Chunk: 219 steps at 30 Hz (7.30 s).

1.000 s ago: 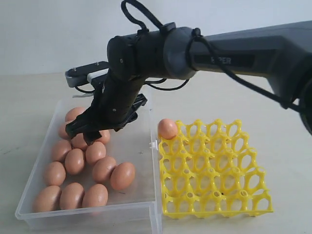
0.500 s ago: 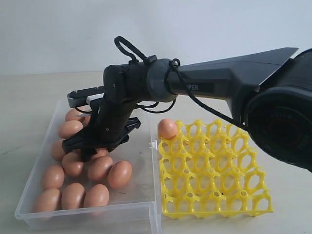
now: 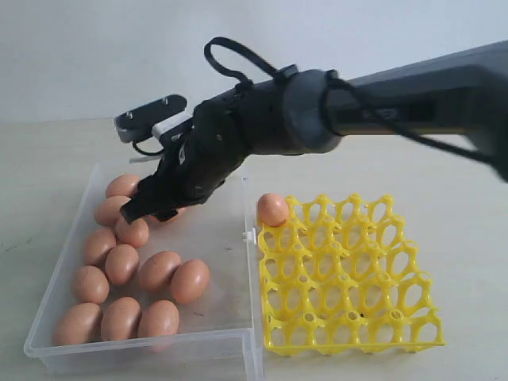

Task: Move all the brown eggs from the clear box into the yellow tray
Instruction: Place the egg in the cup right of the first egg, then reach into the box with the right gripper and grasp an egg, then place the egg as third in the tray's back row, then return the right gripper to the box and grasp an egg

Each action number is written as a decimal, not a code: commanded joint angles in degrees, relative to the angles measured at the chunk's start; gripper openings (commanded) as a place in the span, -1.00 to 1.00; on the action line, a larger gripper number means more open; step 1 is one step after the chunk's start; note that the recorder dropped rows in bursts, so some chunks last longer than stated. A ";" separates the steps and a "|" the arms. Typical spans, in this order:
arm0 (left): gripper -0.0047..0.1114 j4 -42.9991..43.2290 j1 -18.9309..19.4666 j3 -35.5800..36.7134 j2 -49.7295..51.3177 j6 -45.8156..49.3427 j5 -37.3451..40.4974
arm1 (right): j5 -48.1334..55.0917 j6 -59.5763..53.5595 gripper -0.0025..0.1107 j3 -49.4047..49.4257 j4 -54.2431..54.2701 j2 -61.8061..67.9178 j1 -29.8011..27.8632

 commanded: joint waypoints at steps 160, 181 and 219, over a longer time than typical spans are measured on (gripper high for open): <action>-0.92 -0.14 -0.33 -0.23 -0.32 -0.27 -0.52 | -35.49 -23.08 -0.96 45.75 7.69 -20.79 -23.96; -0.92 -0.14 -0.33 -0.23 -0.32 -0.27 -0.52 | -31.03 -23.61 0.14 42.85 6.97 -17.59 -23.96; -0.92 -0.14 -0.33 -0.23 -0.32 -0.27 -0.52 | 12.68 5.96 0.22 -6.65 12.98 5.10 0.92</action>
